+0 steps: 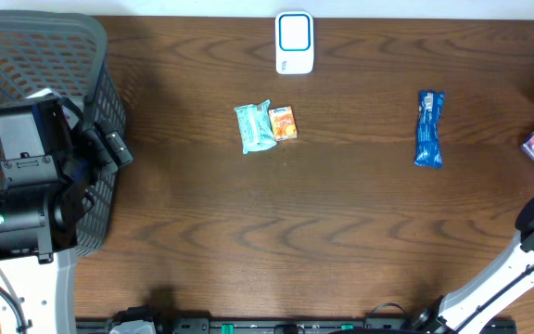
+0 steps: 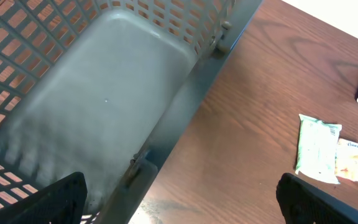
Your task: Scan the item barcode
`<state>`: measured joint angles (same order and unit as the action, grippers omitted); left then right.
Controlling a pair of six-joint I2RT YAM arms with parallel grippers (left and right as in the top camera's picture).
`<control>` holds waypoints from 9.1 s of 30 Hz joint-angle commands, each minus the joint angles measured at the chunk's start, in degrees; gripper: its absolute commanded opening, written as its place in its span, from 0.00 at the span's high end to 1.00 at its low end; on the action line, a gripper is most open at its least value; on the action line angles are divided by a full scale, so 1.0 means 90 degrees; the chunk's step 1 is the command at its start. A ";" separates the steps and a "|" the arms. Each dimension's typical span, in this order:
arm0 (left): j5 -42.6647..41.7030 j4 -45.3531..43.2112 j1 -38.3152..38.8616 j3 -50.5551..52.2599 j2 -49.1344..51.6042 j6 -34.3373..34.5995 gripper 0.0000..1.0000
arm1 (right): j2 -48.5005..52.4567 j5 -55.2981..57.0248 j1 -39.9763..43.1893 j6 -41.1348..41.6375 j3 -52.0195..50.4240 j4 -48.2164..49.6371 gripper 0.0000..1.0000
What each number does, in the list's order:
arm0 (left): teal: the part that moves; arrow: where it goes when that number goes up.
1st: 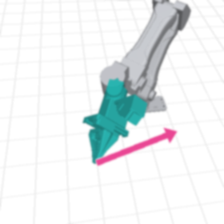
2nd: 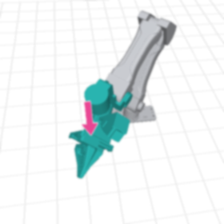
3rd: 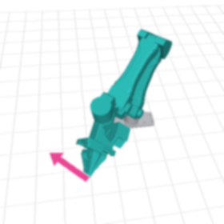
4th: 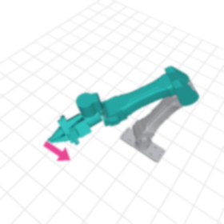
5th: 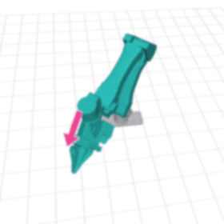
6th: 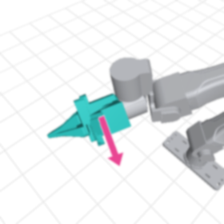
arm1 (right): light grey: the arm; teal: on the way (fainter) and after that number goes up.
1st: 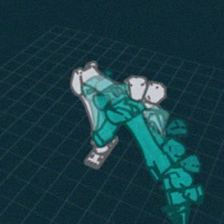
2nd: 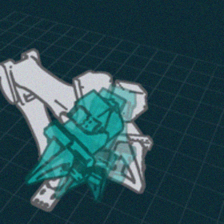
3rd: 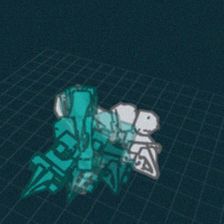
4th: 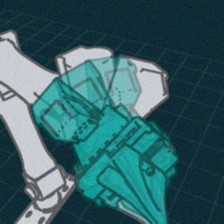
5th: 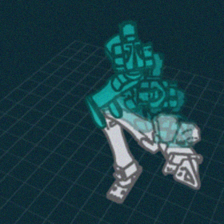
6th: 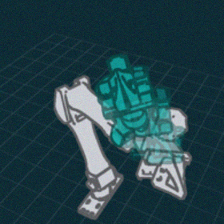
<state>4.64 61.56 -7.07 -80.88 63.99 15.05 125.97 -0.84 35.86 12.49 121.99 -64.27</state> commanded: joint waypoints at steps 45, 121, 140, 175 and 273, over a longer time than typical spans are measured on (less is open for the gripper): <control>0.0058 0.0017 -0.0027 -0.0121 0.0005 0.0032 0.02 | -0.0605 -0.0194 -0.3096 -0.0685 -0.2212 0.0702 0.99; 0.0058 0.0017 -0.0027 -0.0121 0.0005 0.0032 0.02 | 0.0338 0.3196 -0.5275 -0.1224 -0.3504 0.1528 0.44; 0.0058 0.0017 -0.0027 -0.0121 0.0005 0.0032 0.02 | 0.0313 -0.3806 -0.4602 -0.0857 -0.1481 0.0189 0.99; 0.0058 0.0017 -0.0027 -0.0121 0.0005 0.0032 0.02 | 0.0192 -0.2985 -0.3385 -0.0600 -0.1350 -0.0777 0.64; 0.0058 0.0017 -0.0027 -0.0121 0.0005 0.0032 0.02 | 0.0114 -0.0758 -0.4969 -0.0153 -0.2674 -0.0274 0.55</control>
<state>4.64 61.56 -7.07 -80.88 63.99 15.05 127.11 -9.19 -8.34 11.88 101.01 -68.34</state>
